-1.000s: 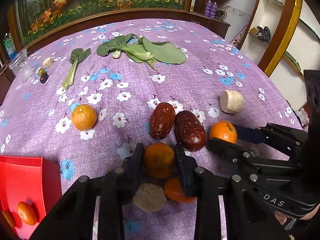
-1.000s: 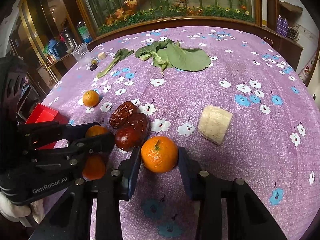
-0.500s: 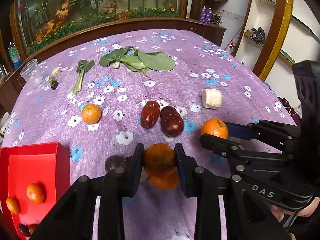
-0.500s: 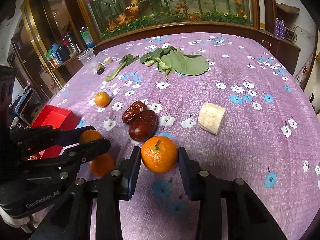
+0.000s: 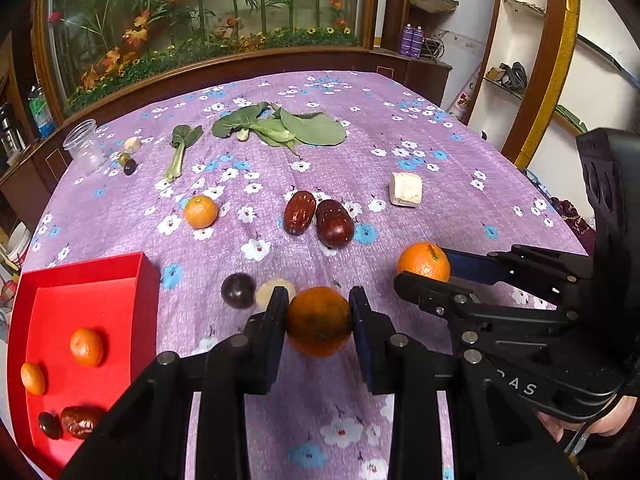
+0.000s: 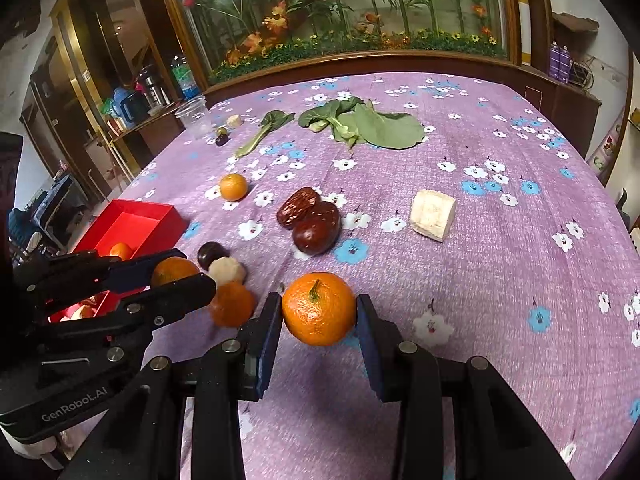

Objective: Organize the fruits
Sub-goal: 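Lift both held mandarins off the tablecloth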

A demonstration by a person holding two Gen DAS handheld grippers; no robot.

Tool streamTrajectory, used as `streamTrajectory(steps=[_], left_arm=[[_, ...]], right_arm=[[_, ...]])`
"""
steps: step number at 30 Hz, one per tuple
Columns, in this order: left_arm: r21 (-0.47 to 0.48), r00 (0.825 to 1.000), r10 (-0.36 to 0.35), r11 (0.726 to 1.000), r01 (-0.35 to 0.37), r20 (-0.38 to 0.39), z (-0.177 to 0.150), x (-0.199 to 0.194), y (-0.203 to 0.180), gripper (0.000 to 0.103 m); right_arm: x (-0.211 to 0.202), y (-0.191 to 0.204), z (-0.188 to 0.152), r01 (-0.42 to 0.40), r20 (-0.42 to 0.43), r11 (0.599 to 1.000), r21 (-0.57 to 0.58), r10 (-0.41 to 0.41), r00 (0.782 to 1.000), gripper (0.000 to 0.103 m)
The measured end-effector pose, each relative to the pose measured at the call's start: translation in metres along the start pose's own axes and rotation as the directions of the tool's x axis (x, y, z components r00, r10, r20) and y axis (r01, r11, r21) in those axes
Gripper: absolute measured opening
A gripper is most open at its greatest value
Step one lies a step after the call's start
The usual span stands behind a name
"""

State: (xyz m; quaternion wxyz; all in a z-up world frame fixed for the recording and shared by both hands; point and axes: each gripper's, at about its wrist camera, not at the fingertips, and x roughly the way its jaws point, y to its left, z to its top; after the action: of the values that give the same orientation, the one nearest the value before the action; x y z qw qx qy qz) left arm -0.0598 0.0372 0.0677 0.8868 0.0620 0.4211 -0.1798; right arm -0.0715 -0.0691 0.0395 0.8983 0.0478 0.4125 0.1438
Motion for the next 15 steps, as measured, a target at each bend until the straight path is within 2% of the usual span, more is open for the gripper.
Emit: streamTrajectory(steps=[15], left_arm=[[-0.038, 0.999, 0.018, 0.999, -0.017, 0.031, -0.022, -0.032, 0.005, 0.030]], right_arm=[[-0.017, 0.023, -0.016, -0.021, 0.016, 0.999, -0.023, 0.022, 1.000, 0.040]])
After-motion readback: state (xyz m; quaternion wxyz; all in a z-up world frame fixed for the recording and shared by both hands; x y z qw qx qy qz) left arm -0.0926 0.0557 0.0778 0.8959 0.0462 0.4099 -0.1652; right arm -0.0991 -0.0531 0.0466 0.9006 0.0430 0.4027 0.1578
